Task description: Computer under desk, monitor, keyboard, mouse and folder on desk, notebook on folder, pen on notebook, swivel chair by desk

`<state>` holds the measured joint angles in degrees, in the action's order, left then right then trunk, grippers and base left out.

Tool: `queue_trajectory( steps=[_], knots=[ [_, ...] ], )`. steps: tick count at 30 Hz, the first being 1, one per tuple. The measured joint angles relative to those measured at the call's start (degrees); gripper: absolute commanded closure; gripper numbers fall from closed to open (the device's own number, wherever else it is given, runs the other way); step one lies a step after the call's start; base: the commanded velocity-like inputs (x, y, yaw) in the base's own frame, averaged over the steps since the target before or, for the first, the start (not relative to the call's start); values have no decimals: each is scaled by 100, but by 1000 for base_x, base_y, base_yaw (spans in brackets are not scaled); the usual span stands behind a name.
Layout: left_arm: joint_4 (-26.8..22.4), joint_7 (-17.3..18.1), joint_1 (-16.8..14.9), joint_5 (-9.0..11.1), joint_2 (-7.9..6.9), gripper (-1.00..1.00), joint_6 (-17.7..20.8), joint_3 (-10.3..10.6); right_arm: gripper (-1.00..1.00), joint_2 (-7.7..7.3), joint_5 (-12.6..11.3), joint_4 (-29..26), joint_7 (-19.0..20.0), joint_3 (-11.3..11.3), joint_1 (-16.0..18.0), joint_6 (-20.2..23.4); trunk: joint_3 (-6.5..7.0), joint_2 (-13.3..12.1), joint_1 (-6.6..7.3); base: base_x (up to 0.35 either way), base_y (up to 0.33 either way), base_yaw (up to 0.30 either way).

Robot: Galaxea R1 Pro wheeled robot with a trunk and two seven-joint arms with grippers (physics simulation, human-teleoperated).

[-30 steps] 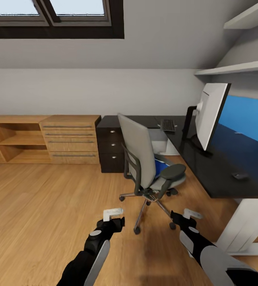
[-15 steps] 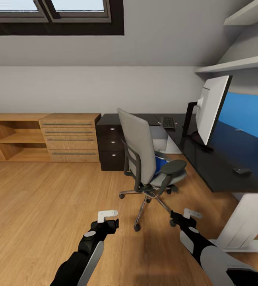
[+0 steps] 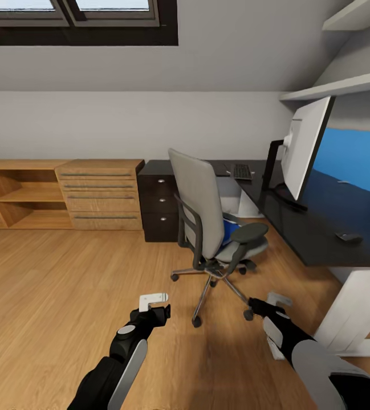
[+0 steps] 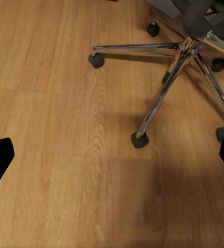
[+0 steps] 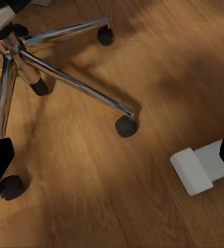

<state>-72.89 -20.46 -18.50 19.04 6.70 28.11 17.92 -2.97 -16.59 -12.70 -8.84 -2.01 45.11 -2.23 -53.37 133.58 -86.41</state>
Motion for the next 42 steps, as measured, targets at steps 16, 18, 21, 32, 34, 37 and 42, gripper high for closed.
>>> queue_trajectory(
  steps=[16,18,21,32,34,37,42],
  knots=[
    [-24,-8,0,5,-76,-100,9,-91,-100,-101,-408,47,32,-65,213,122,-287,642,-352,0,0,0],
    [-25,-9,0,5,-86,-100,7,-107,-100,-98,-407,48,32,-65,214,121,-323,722,-396,0,0,0],
    [-25,-9,0,7,-94,-100,9,-118,-100,-88,-382,45,32,-63,214,106,-377,842,-461,0,0,0],
    [-25,-9,0,-2,-97,-100,6,-115,-100,-73,119,40,5,-59,206,-461,-608,974,-549,0,0,0],
    [-25,-9,0,-15,-97,-100,6,-115,-100,-62,385,42,-13,-64,202,-738,-631,976,-551,0,0,0],
    [-25,-9,0,-21,-97,-100,6,-115,-100,-58,521,43,-20,-70,195,-1012,-631,976,-551,0,0,0],
    [-14,-9,0,-23,-140,-100,3,-115,-100,-70,588,44,-24,-75,189,-1365,-631,976,-551,0,0,0]
  ],
)
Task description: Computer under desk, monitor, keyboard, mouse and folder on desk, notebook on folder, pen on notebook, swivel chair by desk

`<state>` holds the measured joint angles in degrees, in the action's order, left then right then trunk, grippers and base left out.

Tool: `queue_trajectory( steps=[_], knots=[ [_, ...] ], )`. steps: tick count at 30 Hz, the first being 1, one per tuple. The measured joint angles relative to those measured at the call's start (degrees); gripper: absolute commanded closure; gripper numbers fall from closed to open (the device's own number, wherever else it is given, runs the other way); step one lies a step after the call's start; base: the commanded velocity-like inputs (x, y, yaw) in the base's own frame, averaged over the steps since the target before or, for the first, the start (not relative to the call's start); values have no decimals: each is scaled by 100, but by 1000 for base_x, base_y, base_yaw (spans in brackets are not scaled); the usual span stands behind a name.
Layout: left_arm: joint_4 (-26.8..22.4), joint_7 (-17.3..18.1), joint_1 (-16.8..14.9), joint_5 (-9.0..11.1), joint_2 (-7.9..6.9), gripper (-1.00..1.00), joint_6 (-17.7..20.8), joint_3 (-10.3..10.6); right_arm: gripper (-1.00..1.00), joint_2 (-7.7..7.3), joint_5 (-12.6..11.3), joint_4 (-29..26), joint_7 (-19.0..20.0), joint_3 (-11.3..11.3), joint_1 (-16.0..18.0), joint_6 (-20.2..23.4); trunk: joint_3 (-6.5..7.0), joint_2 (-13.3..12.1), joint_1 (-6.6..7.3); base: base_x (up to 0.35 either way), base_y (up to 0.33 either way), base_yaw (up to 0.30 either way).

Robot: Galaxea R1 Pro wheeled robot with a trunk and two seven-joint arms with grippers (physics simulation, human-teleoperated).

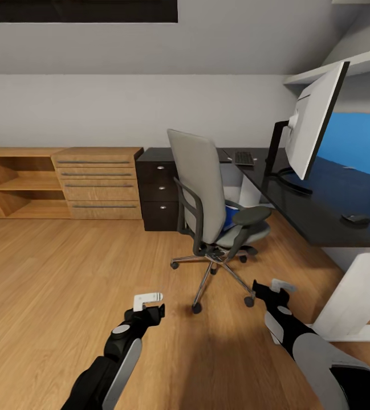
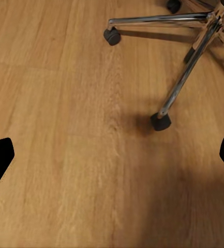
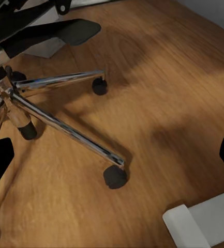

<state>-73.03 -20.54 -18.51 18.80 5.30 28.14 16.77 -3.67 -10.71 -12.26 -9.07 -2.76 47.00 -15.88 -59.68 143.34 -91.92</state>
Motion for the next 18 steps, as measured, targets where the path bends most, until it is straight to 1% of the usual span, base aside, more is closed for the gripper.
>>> queue_trajectory(
  steps=[4,6,7,10,18],
  knots=[
    [5,1,0,10,-59,-100,-5,0,-100,3,10,-2,-1,-1,-8,-72,0,0,0,0,0,0],
    [6,0,0,10,-65,-100,-6,0,-100,8,12,-4,-1,-1,-10,-104,0,0,0,25,0,0],
    [6,0,-1,10,-70,-100,-6,0,-100,11,10,-2,-2,0,-13,-338,0,0,1,113,0,0],
    [14,2,0,11,-71,-100,-6,0,-100,7,4,-7,-2,-1,-12,-493,0,0,2,156,0,0],
    [32,8,-1,18,-71,-100,-7,0,-100,0,9,-47,-1,-1,-11,-565,0,0,1,62,0,0]
  ],
)
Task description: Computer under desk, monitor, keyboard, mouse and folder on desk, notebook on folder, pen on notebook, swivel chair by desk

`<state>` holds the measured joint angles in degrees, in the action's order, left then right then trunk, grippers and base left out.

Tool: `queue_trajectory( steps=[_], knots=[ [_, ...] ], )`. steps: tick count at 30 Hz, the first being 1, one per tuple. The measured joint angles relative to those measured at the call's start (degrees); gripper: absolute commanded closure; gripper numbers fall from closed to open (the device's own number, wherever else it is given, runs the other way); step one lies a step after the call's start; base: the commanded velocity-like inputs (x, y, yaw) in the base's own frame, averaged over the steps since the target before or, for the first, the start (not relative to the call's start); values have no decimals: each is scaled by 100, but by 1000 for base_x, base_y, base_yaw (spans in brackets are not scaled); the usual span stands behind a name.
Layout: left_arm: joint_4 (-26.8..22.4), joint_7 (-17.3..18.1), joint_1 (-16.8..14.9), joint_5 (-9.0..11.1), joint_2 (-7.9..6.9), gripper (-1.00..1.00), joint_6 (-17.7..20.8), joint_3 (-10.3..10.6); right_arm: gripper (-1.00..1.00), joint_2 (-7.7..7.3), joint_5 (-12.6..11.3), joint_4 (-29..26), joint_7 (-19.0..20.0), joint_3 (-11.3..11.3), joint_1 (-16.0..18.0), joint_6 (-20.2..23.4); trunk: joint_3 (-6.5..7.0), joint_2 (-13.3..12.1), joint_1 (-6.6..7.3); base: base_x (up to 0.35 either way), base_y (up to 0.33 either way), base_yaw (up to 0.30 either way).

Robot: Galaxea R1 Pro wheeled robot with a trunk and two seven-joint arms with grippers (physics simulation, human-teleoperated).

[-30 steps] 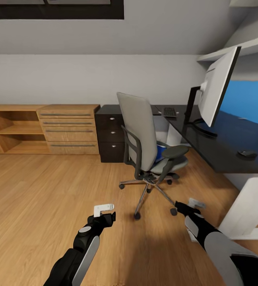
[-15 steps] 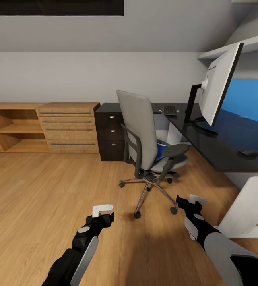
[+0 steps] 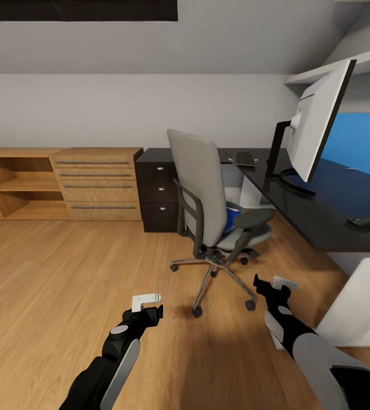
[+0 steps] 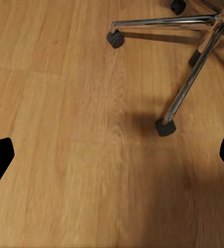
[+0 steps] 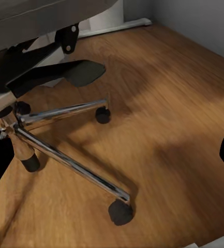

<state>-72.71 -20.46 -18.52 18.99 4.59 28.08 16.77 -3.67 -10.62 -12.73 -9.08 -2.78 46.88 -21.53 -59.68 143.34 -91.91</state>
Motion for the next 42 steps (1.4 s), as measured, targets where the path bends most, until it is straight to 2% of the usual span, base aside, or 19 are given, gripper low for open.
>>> queue_trajectory(
  steps=[8,34,42],
  knots=[
    [9,0,0,5,0,-100,0,0,-100,3,-2,2,0,-1,-2,-3,0,0,2,222,0,0],
    [18,0,0,4,0,-100,-3,-6,-100,-5,-10,13,-7,-8,-2,-7,0,0,1,107,0,0],
    [26,11,-1,5,0,-100,-22,-1,-100,-20,-13,37,-9,-8,0,-249,0,0,-1,44,0,0]
  ],
)
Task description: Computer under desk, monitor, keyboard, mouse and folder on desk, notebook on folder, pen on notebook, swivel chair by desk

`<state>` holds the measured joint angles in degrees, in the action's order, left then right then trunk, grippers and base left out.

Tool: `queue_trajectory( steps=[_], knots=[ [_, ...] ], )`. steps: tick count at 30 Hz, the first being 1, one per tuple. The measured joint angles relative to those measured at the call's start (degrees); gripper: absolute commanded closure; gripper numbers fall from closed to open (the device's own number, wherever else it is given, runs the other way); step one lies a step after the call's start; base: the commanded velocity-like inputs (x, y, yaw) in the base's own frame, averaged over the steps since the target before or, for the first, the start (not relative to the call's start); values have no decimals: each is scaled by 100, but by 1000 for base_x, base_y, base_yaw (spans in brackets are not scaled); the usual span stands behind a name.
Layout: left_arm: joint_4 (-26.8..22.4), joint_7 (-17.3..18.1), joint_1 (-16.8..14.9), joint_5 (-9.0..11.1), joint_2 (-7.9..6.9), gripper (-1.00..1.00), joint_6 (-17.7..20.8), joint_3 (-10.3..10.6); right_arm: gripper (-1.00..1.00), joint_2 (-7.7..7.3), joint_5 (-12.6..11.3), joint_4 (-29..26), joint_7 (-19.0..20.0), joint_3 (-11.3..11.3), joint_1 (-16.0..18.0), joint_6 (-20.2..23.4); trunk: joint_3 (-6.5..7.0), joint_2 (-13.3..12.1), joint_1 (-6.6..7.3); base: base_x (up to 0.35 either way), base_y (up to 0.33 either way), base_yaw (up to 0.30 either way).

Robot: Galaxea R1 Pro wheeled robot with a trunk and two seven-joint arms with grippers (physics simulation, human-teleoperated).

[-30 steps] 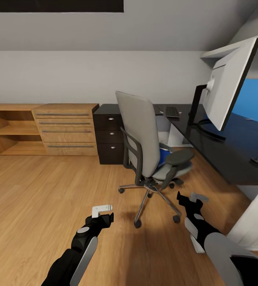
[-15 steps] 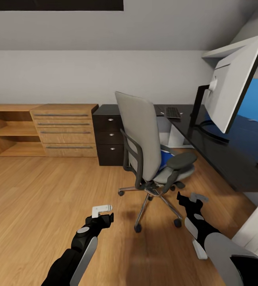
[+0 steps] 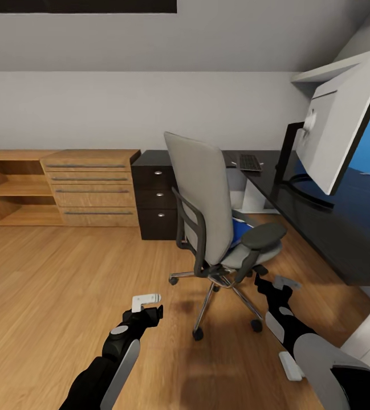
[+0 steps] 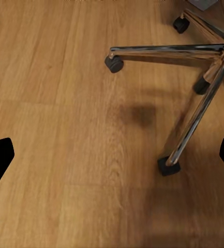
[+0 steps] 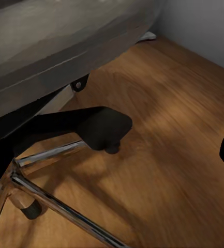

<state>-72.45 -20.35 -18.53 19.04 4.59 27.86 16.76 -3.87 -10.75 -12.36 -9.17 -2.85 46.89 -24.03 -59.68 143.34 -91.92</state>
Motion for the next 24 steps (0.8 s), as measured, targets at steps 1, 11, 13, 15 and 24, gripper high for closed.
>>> queue_trajectory(
  steps=[1,11,13,15,24],
  knots=[
    [0,3,0,1,0,-100,-3,0,-100,0,0,2,0,0,0,-18,0,0,0,11,0,0],
    [1,-1,1,4,0,-100,-18,-4,-100,-1,-1,10,0,1,-6,-121,155,-9,18,2,0,0],
    [1,-2,2,4,0,-100,-17,-5,-100,-1,-2,10,0,0,-5,-123,155,-9,18,0,0,0],
    [1,-2,2,4,0,-100,-17,-4,-100,-1,-2,10,0,0,-6,-124,155,-9,18,0,0,0],
    [5,-2,0,4,0,-100,-14,0,-100,-1,-2,10,0,0,-4,-124,236,-92,67,0,0,0]
  ],
)
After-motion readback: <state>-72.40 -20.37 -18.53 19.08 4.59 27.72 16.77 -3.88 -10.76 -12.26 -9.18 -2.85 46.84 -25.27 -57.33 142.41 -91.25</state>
